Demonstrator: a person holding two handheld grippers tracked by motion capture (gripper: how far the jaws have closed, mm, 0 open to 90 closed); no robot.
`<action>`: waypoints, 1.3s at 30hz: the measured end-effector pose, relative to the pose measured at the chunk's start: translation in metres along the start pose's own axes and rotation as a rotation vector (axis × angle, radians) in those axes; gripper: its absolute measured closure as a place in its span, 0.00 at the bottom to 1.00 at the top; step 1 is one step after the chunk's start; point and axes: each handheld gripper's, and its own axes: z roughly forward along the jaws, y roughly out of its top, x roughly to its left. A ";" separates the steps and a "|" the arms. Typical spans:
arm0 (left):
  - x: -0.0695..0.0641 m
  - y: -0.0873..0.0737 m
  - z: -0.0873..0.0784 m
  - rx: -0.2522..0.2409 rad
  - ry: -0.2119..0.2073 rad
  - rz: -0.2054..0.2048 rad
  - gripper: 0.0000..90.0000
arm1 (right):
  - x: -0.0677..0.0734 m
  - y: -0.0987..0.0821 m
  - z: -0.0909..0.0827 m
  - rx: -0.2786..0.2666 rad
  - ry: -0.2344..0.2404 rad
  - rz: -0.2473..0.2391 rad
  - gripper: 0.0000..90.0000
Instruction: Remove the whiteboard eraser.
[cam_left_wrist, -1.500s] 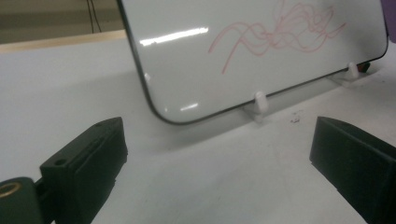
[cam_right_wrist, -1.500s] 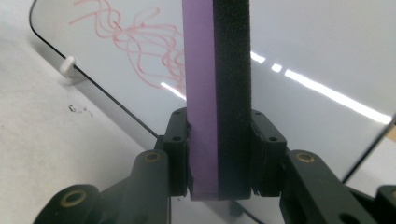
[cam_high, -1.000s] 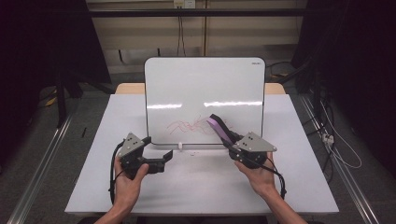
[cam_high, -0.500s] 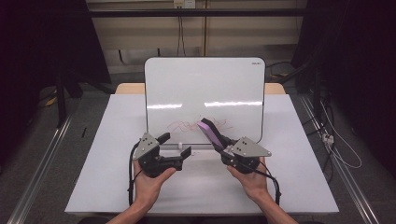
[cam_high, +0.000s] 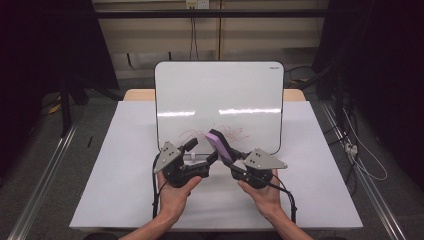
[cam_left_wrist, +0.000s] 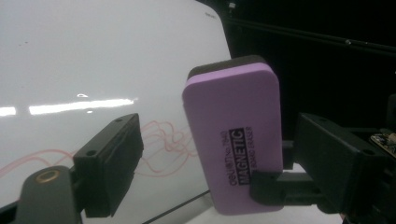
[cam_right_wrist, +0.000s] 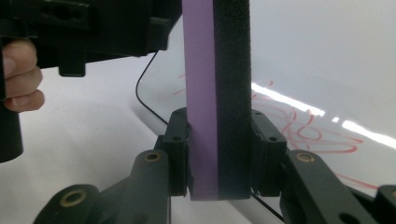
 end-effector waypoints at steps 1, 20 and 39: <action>0.000 0.000 0.001 -0.003 -0.002 -0.006 0.19 | 0.000 -0.001 0.000 0.004 0.001 -0.004 0.72; 0.004 -0.006 0.007 0.054 -0.063 -0.106 0.42 | 0.006 -0.003 0.005 0.030 0.011 -0.054 0.72; 0.005 -0.009 0.013 0.069 -0.076 -0.141 0.44 | 0.005 -0.005 0.006 0.025 0.020 -0.015 0.72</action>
